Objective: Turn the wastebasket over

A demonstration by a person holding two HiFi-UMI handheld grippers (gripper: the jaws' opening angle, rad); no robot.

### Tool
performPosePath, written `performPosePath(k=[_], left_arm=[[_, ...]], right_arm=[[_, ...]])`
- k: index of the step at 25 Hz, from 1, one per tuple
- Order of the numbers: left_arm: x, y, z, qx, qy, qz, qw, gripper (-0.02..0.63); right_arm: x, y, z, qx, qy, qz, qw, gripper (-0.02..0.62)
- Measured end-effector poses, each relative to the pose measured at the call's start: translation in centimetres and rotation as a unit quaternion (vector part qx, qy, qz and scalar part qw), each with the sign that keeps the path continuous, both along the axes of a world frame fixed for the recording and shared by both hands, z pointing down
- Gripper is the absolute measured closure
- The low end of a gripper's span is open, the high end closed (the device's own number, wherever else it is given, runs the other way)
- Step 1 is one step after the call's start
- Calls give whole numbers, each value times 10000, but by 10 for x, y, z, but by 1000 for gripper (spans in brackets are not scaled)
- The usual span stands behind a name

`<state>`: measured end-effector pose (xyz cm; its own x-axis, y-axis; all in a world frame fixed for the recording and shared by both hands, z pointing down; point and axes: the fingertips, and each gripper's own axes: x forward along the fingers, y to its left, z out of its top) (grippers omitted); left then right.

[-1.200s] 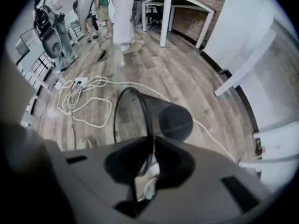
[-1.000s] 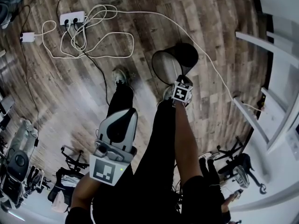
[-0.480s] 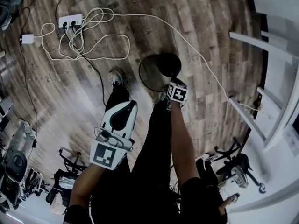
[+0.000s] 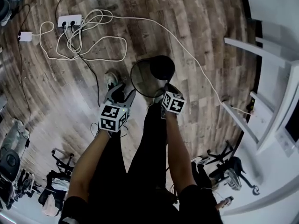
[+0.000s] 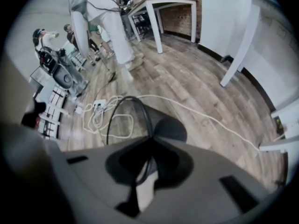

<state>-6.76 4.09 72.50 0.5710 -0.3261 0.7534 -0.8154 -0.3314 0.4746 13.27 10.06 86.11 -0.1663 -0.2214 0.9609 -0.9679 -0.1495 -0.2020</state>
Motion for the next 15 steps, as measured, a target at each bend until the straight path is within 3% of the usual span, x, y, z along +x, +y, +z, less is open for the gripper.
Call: performPosePath(k=[5, 8, 11, 15], left_arm=[[-12, 9, 68, -386, -594, 193, 9973, 365], [-24, 12, 101, -730, -846, 85, 9937, 365], [-36, 10, 121, -1031, -919, -148, 9903, 365], [-40, 5, 133, -1135, -853, -199, 9897, 365]], right_arm=[[-9, -16, -28, 181, -182, -166, 9995, 546], [-15, -27, -47, 320, -285, -272, 9987, 546], [-23, -35, -66, 442, -405, -361, 9975, 546], [-37, -41, -87, 614, -543, -534, 9952, 546]])
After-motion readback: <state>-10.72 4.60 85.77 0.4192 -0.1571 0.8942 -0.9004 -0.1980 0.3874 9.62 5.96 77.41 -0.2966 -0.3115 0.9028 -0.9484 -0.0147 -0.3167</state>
